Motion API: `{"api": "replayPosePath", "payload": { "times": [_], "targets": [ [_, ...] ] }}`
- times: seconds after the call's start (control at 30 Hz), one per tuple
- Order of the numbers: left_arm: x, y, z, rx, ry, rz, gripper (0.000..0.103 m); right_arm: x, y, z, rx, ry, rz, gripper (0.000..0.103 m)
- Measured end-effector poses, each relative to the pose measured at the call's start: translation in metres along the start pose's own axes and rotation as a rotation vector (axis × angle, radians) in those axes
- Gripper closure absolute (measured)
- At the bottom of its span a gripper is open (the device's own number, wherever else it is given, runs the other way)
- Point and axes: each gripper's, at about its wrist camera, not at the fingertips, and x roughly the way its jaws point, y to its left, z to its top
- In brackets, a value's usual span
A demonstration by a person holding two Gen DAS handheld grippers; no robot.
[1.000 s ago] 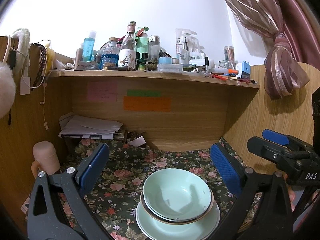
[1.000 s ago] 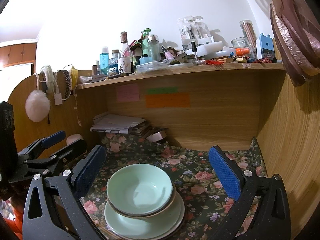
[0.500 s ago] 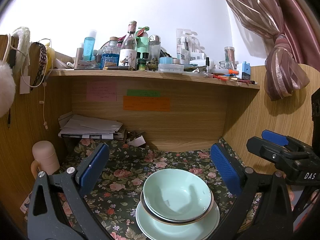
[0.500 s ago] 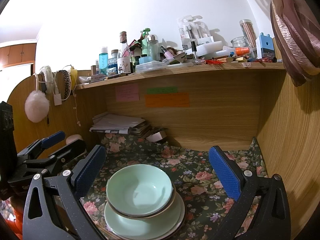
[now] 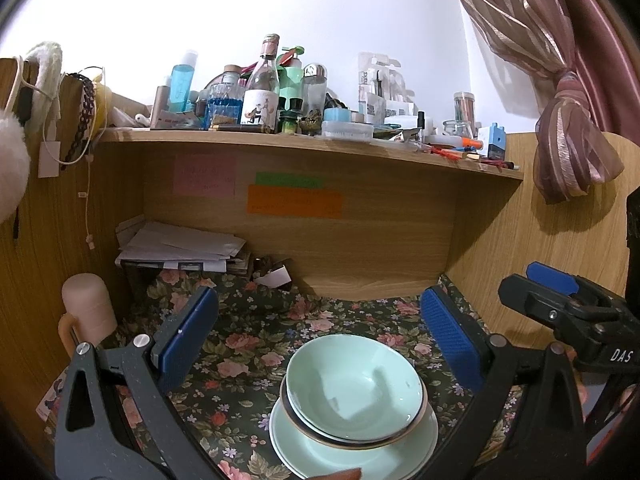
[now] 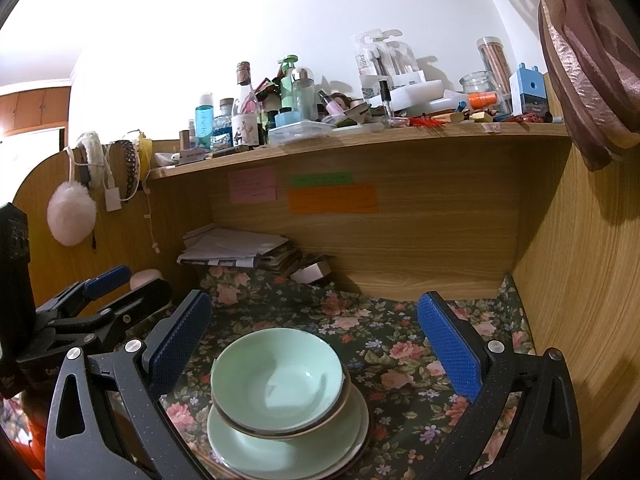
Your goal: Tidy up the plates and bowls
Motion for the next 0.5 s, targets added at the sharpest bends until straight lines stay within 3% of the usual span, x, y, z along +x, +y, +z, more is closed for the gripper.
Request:
{"api": "replayPosePath", "payload": {
  "times": [0.5],
  "targets": [
    [0.0062,-0.0025,-0.001,-0.007,0.019,-0.01,0.0,0.0032,-0.001,-0.0024,0.011,0.011,-0.015,0.0]
  ]
}}
